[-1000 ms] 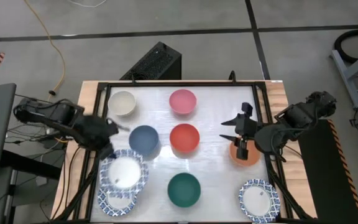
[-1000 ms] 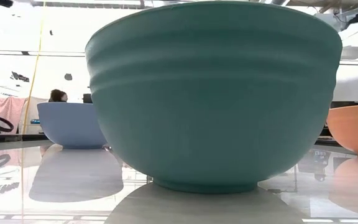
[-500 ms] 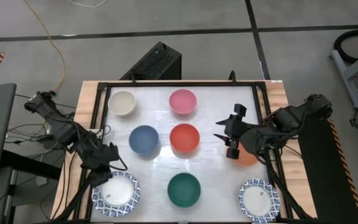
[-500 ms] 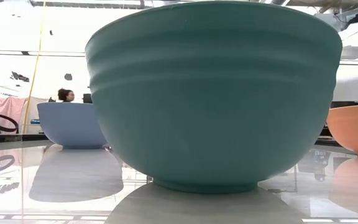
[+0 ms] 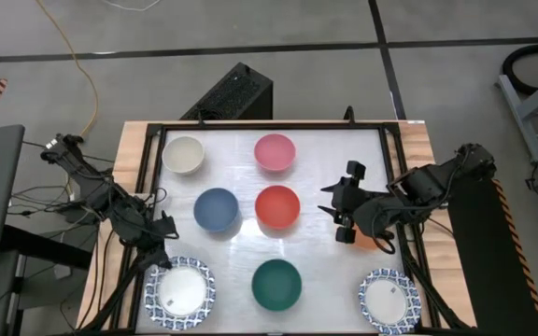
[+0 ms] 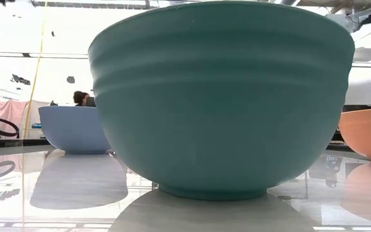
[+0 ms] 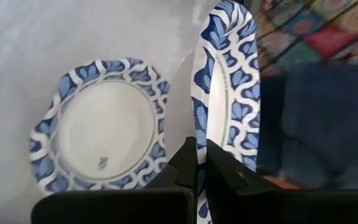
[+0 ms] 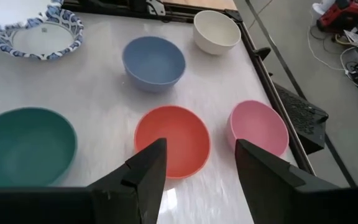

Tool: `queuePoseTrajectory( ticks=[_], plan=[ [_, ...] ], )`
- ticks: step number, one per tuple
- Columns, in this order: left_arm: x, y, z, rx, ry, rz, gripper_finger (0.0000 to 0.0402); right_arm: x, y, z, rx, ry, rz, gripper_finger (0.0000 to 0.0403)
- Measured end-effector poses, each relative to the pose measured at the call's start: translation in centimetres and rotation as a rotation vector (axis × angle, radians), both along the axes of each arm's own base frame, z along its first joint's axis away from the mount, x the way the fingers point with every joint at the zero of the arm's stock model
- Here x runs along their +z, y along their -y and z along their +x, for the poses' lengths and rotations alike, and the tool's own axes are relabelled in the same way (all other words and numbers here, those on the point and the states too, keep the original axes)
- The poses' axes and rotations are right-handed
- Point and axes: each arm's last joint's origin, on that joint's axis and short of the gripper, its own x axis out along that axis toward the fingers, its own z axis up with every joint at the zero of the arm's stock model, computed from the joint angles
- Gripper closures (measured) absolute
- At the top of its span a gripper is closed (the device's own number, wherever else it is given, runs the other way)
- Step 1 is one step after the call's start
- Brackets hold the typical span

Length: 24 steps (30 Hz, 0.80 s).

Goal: Nest bowls inside each other
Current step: Stack the top right white patterned bowl on top of the left white patterned bowl

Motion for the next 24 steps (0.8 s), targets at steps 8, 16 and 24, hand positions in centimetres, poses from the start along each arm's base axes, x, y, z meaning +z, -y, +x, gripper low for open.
queuePoseTrajectory(
  ticks=[8,16,24],
  plan=[
    [-3.0,-0.8,-2.0,0.000,-0.066,-0.062,0.0401,0.0,0.0,0.0,-0.014,0.008,0.020,0.0193],
    [-3.8,-0.6,-2.6,-0.056,-0.084,-0.006,0.0401,0.0,0.0,0.0,-0.021,0.013,0.030,0.0193],
    [-4.7,-0.8,-2.6,-0.032,-0.083,0.075,0.0401,0.1,0.0,0.0,-0.021,0.019,0.033,0.0193]
  ],
)
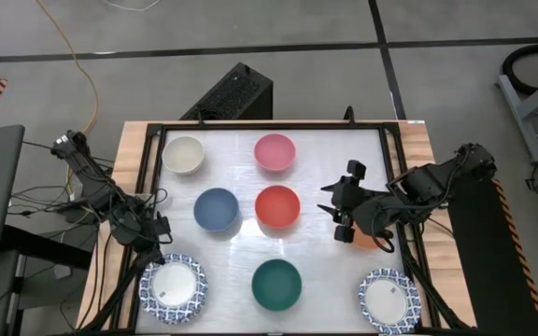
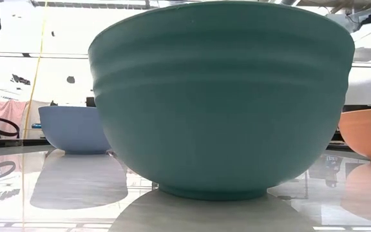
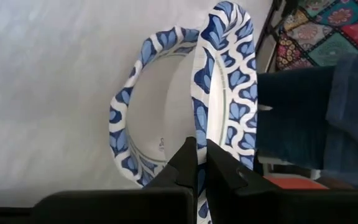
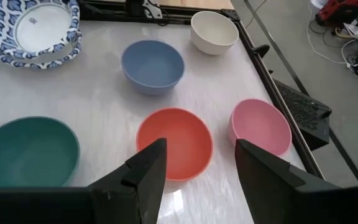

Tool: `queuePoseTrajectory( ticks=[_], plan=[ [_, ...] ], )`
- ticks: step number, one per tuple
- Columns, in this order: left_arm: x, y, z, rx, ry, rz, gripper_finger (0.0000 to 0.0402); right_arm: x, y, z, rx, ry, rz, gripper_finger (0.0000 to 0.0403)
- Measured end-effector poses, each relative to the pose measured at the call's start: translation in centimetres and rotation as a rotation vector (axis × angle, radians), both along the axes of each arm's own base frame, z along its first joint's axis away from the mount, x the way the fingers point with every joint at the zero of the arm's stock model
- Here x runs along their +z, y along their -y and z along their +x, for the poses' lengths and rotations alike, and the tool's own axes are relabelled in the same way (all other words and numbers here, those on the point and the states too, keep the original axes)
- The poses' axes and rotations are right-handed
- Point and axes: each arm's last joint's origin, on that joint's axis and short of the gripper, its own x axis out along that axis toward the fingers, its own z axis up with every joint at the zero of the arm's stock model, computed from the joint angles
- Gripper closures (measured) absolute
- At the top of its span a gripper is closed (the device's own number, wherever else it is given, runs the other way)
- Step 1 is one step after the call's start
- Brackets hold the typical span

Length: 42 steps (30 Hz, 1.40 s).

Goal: Nest bowls inside each other
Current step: Stack the top right white patterned bowl on top of the left white patterned bowl, then stack the right white patterned bowl on top of the other white patterned bowls

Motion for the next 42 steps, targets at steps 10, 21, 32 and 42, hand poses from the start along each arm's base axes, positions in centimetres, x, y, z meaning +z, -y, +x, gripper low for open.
queuePoseTrajectory(
  ticks=[10,21,32,42],
  plan=[
    [-2.3,0.4,0.2,0.013,-0.071,-0.060,0.0401,0.0,0.0,0.0,0.000,-0.001,0.000,0.0193],
    [-2.3,0.3,0.2,0.031,-0.059,-0.051,0.0300,0.0,0.0,0.0,0.011,-0.007,0.010,0.0193],
    [-2.3,0.6,-0.1,-0.037,-0.172,-0.131,0.0118,-0.1,0.0,-0.1,0.017,-0.018,0.011,0.0193],
    [0.1,0.0,-0.6,0.010,-0.219,-0.089,0.0106,-0.7,0.3,-0.4,-0.015,-0.090,-0.005,0.0193]
  ],
)
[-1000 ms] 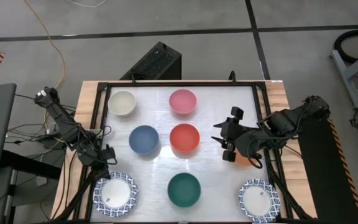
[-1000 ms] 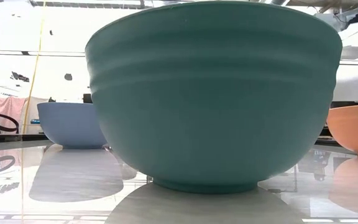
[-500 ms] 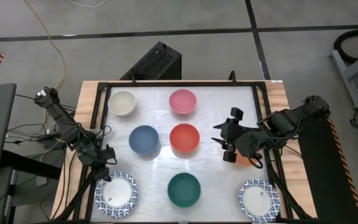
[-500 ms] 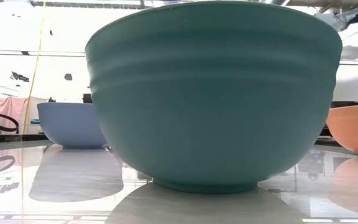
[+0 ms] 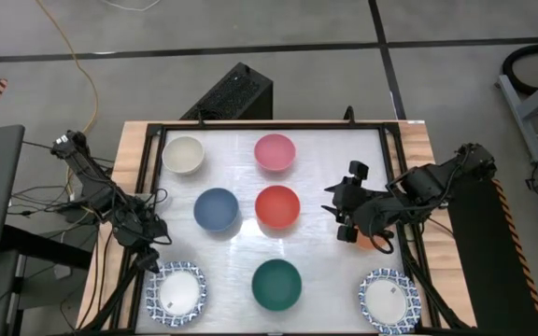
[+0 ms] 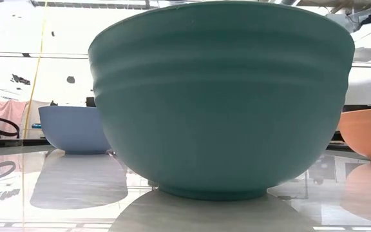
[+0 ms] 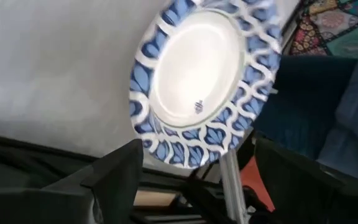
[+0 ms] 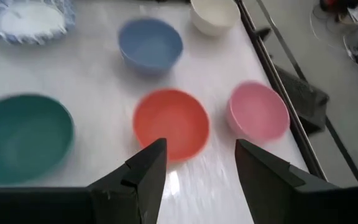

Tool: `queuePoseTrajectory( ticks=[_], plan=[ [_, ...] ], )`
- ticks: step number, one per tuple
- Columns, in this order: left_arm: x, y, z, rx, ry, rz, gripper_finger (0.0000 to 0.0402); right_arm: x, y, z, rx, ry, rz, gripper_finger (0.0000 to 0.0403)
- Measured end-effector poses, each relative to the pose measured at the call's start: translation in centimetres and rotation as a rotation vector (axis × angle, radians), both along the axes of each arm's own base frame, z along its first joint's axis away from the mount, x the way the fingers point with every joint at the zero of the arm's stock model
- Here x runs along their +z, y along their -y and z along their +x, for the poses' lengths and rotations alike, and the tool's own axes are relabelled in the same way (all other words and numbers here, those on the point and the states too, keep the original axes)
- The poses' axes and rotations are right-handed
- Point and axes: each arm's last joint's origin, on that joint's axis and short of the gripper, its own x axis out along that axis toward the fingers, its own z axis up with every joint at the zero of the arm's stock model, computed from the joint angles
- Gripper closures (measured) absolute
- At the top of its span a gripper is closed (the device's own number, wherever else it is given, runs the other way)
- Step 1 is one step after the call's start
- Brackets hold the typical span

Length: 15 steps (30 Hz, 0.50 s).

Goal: Nest bowls inside each other
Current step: Stack the right white patterned bowl on top of the other white patterned bowls

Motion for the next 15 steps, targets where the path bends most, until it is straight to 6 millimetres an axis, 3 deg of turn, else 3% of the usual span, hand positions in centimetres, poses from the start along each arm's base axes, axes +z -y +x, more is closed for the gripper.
queuePoseTrajectory(
  ticks=[9,15],
  plan=[
    [3.0,-0.2,0.2,0.086,0.100,-0.020,0.0106,-3.2,-0.5,-0.3,-0.076,-0.386,0.195,0.0193],
    [4.8,-0.5,0.8,0.244,0.291,0.031,0.0106,-5.5,-3.1,-0.4,0.002,-0.555,0.291,0.0193]
  ],
)
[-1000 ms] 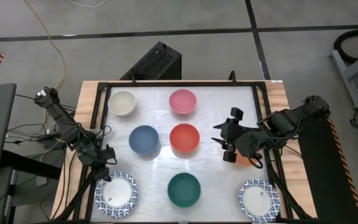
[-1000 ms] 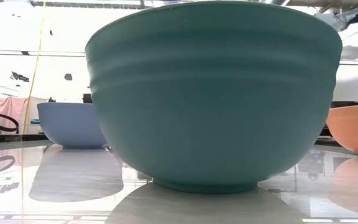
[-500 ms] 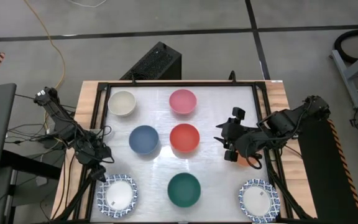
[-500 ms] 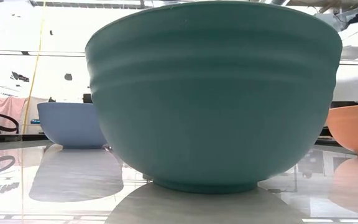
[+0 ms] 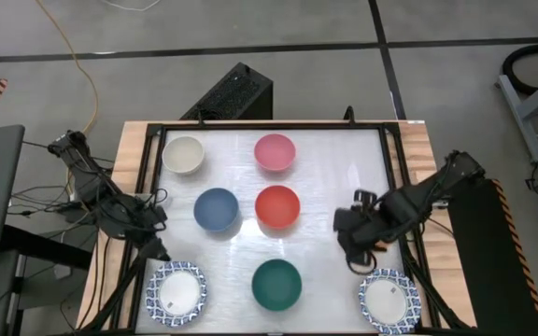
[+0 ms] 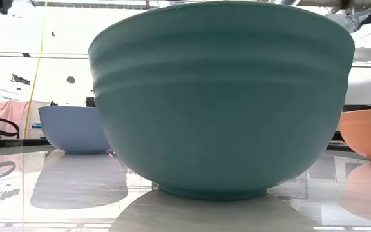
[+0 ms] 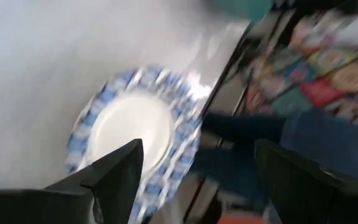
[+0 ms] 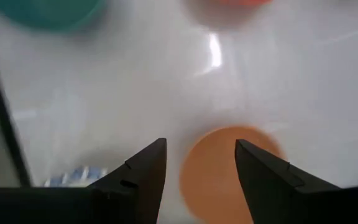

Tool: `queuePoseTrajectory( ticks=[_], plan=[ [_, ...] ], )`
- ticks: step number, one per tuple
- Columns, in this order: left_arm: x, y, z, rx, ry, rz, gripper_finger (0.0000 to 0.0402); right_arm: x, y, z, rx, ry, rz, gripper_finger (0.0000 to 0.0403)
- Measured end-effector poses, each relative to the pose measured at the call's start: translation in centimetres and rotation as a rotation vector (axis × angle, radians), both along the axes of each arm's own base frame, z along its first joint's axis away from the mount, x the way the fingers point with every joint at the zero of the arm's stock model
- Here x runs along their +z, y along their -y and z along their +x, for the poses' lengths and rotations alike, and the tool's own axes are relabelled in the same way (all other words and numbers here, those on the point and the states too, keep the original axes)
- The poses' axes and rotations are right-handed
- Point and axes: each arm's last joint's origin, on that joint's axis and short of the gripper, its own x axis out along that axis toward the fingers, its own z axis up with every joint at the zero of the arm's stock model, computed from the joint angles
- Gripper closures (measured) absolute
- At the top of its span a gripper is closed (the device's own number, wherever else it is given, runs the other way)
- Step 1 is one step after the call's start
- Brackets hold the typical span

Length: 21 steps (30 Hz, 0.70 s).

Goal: Nest bowls inside each other
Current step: Stack the right white patterned bowl on top of the other white patterned bowls

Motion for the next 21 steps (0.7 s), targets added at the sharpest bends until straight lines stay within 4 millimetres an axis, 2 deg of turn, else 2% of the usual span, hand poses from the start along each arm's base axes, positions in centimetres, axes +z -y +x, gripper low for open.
queuePoseTrajectory(
  ticks=[5,9,15,21],
  plan=[
    [1.1,0.1,0.6,0.082,0.170,0.018,0.0106,-3.1,-3.0,-2.1,0.123,-0.109,0.114,0.0193],
    [1.5,0.1,0.8,0.116,0.237,0.030,0.0106,-5.3,-4.4,-3.8,0.189,-0.119,0.238,0.0193],
    [1.5,0.0,0.9,0.159,0.252,0.050,0.0106,-9.1,-5.0,-5.1,0.244,-0.127,0.282,0.0193],
    [1.5,-0.1,1.0,0.196,0.255,0.051,0.0106,-12.5,-5.4,-5.1,0.302,-0.118,0.341,0.0193]
  ],
)
